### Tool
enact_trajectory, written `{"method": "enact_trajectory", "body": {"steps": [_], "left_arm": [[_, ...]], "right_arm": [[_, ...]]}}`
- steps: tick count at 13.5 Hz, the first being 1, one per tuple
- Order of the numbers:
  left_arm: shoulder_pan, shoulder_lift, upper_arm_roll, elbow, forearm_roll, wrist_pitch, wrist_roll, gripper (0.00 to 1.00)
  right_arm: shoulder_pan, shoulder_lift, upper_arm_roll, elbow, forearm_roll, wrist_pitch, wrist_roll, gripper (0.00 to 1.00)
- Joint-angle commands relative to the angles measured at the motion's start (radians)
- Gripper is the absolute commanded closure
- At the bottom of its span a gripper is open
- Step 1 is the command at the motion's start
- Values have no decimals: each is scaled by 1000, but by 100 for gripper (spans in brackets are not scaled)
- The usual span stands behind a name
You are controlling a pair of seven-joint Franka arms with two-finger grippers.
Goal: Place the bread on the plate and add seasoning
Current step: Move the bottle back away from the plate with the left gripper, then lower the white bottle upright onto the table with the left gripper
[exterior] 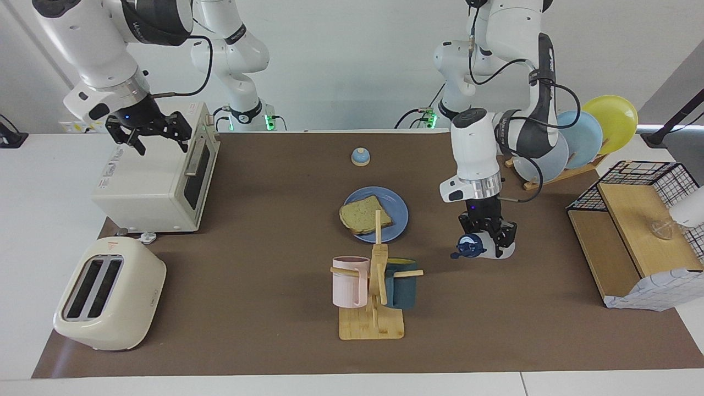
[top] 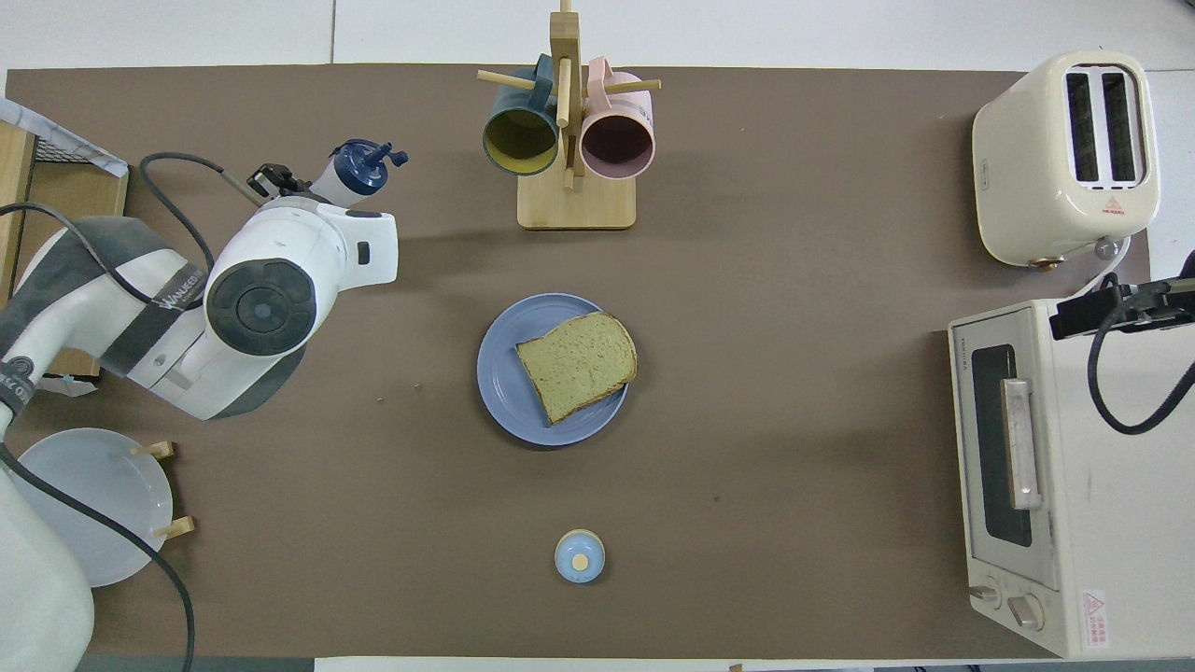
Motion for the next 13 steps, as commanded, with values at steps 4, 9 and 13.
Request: {"method": "enact_trajectory", "body": {"steps": [4,9,13], "left_arm": [[116,-13,-7,-164,-17,424,-325,100],[127,33,-4,-201,-17,649,-576,100],[137,58,-4,-218,-22,708,-630,100]], "right_arm": [[-11,-2,6,0,4,-9,12,0],[-11,-2,6,0,4,-9,12,0],[-11,-2,6,0,4,-9,12,0]]}}
